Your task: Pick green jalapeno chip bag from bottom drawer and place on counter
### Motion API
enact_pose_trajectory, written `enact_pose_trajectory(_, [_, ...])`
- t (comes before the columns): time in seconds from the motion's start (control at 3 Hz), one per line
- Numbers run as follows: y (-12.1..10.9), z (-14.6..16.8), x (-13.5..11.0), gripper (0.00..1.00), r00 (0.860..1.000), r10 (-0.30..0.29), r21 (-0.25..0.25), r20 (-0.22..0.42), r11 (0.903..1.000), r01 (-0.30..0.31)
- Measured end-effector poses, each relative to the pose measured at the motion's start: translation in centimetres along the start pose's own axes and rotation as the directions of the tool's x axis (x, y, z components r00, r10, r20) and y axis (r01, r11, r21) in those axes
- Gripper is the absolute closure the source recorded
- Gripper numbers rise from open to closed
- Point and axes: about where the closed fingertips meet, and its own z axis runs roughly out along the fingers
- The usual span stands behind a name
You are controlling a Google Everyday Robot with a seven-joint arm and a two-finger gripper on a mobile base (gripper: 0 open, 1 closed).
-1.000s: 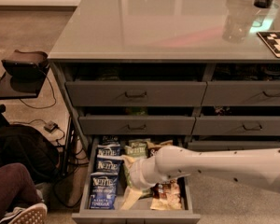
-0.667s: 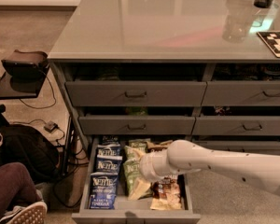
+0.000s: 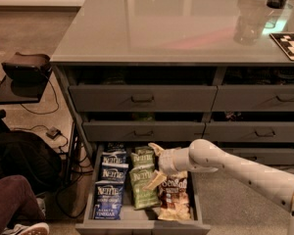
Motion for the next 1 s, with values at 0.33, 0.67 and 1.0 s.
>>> enact_pose_trajectory(0.33, [0.0, 0.1, 0.0, 0.0, 1.0, 0.0, -0.001, 0.0, 1.0, 0.0])
enact_pose_trajectory(0.67, [-0.8, 2.7, 2.2, 0.0, 0.998, 0.037, -0.024, -0.046, 0.999, -0.038])
enact_pose_trajectory(1.0, [-1.2, 7.7, 6.1, 0.0, 0.991, 0.094, -0.091, -0.091, 0.9906, -0.102])
